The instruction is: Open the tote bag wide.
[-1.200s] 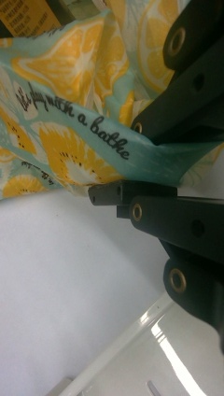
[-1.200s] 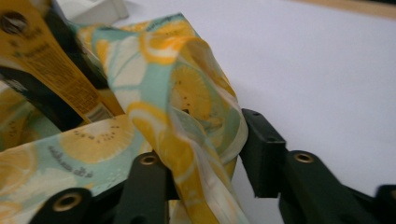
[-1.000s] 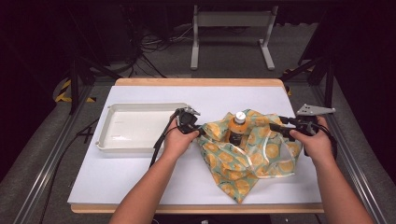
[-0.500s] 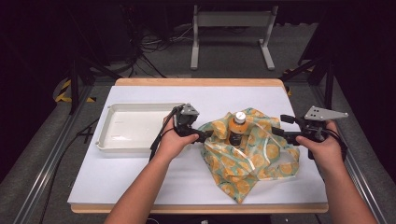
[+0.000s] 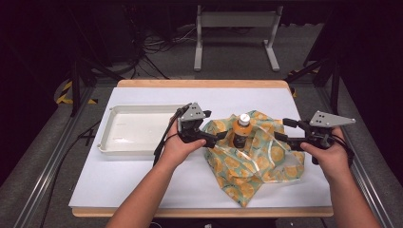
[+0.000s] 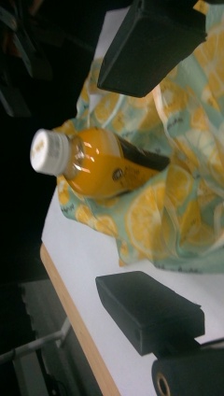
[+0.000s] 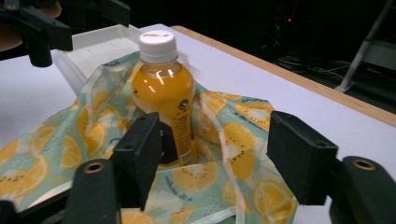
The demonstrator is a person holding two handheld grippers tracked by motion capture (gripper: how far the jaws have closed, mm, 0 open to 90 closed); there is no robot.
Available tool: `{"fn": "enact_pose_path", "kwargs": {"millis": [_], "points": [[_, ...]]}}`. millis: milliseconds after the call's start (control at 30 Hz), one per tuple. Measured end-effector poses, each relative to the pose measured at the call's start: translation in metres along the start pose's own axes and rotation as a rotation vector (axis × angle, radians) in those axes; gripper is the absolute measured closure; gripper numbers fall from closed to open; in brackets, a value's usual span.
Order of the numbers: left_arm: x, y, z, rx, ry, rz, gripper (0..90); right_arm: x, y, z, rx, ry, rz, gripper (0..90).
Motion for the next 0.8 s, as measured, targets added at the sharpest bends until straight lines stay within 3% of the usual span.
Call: {"fn": "enact_pose_path", "kwargs": {"millis": [33,167,267,467,633,700,800], "points": [[0.004,0.002,-0.001,0.001,0.002,0.008,10.6,-0.002,0.0,0.0,0.0,0.003,-0.004,40.4],[0.017,0.011,-0.003,0.003,-0.07,0.008,23.9,-0.009,0.0,0.002,-0.001,0.036,-0.02,48.1],[0.028,0.016,0.002,-0.006,-0.073,0.07,37.5,-0.015,-0.002,0.005,-0.012,0.056,-0.028,54.2],[0.041,0.01,0.019,-0.053,-0.046,0.183,69.6,-0.031,-0.013,0.017,-0.012,0.048,-0.087,68.5],[0.045,0.004,0.029,-0.083,-0.034,0.213,75.9,-0.042,-0.021,0.022,-0.012,0.046,-0.123,71.6],[0.045,-0.001,0.034,-0.11,-0.043,0.204,81.6,-0.047,-0.024,0.022,-0.009,0.051,-0.138,72.4],[0.04,-0.008,0.044,-0.126,-0.018,0.198,84.9,-0.047,-0.025,0.023,-0.018,0.063,-0.123,72.4]]}}
Point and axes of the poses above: each handheld gripper's, and its own axes: y roughly backward along the jaws, z roughly out of its underside, x roughly to its right, the point moved 1 cm from there along -y, roughly forward along the jaws, and after that the axes turned 1 degree about z, right-handed, at the moved point
